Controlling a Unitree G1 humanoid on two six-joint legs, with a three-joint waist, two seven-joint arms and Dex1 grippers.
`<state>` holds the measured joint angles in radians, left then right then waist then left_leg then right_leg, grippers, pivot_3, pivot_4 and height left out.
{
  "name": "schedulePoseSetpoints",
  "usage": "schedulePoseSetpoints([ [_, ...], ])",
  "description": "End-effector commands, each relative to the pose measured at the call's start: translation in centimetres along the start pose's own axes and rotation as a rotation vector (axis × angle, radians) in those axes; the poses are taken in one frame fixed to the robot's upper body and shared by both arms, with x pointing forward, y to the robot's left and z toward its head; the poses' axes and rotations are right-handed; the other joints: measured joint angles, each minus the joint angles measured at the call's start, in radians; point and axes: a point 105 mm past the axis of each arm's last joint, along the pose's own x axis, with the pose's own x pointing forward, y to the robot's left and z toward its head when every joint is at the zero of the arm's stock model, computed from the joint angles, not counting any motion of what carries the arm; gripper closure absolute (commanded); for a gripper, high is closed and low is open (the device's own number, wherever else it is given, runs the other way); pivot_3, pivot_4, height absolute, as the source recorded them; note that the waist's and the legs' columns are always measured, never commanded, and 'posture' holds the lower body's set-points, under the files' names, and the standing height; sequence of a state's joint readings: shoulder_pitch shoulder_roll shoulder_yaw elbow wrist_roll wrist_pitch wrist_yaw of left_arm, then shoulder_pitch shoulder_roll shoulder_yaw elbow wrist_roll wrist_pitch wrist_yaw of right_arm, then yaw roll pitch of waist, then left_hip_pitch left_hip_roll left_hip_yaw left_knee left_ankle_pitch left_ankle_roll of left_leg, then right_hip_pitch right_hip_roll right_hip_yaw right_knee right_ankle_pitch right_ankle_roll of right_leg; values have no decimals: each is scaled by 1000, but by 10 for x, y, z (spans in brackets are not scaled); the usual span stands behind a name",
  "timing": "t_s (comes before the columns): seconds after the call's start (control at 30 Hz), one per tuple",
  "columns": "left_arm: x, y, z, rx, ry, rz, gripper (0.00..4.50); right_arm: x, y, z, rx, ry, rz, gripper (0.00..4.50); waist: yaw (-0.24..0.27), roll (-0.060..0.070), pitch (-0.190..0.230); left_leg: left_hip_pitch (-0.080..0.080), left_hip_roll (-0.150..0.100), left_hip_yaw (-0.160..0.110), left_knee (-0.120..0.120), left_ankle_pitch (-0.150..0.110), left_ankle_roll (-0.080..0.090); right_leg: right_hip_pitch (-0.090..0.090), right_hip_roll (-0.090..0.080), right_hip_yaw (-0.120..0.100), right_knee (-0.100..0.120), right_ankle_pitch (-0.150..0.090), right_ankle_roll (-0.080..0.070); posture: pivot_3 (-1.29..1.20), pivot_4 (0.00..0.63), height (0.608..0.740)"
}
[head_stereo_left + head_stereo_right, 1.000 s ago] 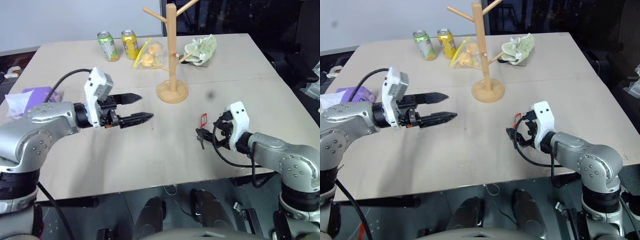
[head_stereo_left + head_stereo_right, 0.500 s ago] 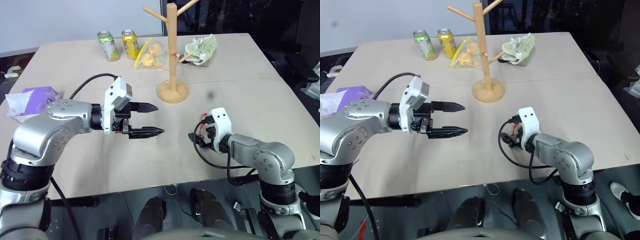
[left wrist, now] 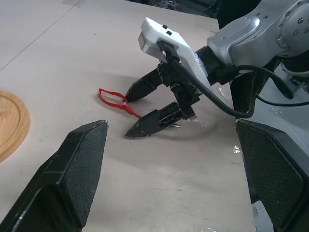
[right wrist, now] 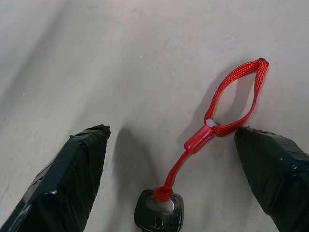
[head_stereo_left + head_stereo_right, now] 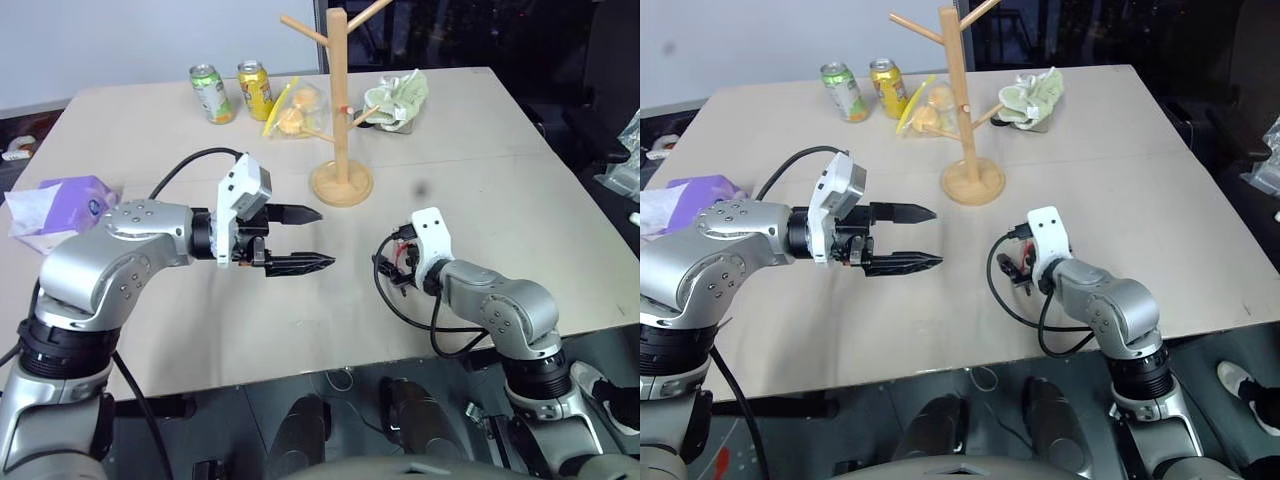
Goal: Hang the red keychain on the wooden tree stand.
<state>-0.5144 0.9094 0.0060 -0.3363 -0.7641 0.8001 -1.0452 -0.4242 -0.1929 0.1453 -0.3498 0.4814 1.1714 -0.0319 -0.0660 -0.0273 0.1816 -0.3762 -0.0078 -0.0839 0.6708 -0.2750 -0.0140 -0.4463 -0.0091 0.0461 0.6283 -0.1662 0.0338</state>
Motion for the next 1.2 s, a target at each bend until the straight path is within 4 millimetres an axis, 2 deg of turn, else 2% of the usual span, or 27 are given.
schedulePoseSetpoints([
  [0.03, -3, -1, 12, 45, -25, 9, 47, 2, -15, -8, -3, 30, -62, 261, 0, 0, 0, 0, 0, 0, 0, 0, 0, 0, 0, 0, 0, 0, 0, 0, 150, 740],
  [0.1, -3, -2, 12, 43, -28, 10, 0, 1, -9, -11, -15, 41, -32, 788, 0, 0, 0, 0, 0, 0, 0, 0, 0, 0, 0, 0, 0, 0, 0, 0, 150, 740],
  [0.13, -3, -2, 12, 44, -28, 11, 0, 1, -5, -13, -23, 47, -17, 1188, 0, 0, 0, 0, 0, 0, 0, 0, 0, 0, 0, 0, 0, 0, 0, 0, 150, 740],
  [0.2, -3, -1, 12, 45, -29, 14, 0, 0, -3, -17, -33, 61, -4, 2265, -1, 0, 0, 0, 0, 0, 0, 0, 0, 0, 0, 0, 0, 0, 0, 0, 150, 740],
  [0.27, -3, -1, 13, 44, -30, 16, 0, 1, -4, -22, -34, 72, -5, 3030, -1, 0, 0, -1, 0, 0, -1, 0, 0, -1, 0, 0, 0, 1, 1, 0, 150, 740],
  [0.3, -3, -1, 14, 43, -33, 18, 0, 1, -5, -24, -36, 76, -7, 3707, -2, 0, 0, 0, 0, 0, -2, 0, 0, -1, 0, 0, 0, 1, 1, 0, 150, 740],
  [0.37, -3, -1, 15, 40, -37, 20, 0, 0, -5, -25, -42, 76, -7, 4456, -3, 0, 0, 0, 0, 0, -2, 0, 0, -1, 0, 0, -1, 1, 1, 0, 150, 740],
  [0.57, -4, 1, 11, 14, -38, 29, 0, 0, -2, -21, -70, 66, 29, 4456, -3, 0, 0, 0, 0, 0, -2, 0, 0, -1, 1, 0, -1, 1, 1, 0, 150, 740],
  [0.63, -5, 2, 9, 11, -33, 32, 0, -2, -2, -15, -94, 29, 50, 4456, -3, 0, 0, 0, 0, 0, -2, 0, 0, -1, 1, 0, -1, 1, 1, 0, 150, 740],
  [0.77, -9, 7, 14, 5, -54, 62, 0, -15, 1, 17, -219, -160, 98, 4456, -2, 1, 1, -1, 0, 0, -2, 0, 0, -2, 1, 0, -1, 1, 1, 0, 150, 740],
  [0.9, -22, 18, 25, -34, -122, 146, 0, -42, 10, 60, -351, -472, 142, 4456, -3, 2, 2, -2, 0, 0, -2, 0, 0, -2, 1, 0, -2, 1, 2, 0, 150, 740],
  [1.0, -27, 20, 34, -43, -175, 177, 0, -55, 18, 85, -415, -670, 129, 4456, -2, 2, 2, -2, 0, -1, -2, 0, 0, -2, 1, 0, -2, 1, 2, 0, 150, 740],
  [1.2, -39, 34, 61, -35, -312, 249, 0, -51, 31, 134, -516, -901, 34, 4456, -2, 2, 2, -2, 0, 0, -1, 0, 0, -2, 1, 0, -1, 2, 2, 0, 150, 740],
])
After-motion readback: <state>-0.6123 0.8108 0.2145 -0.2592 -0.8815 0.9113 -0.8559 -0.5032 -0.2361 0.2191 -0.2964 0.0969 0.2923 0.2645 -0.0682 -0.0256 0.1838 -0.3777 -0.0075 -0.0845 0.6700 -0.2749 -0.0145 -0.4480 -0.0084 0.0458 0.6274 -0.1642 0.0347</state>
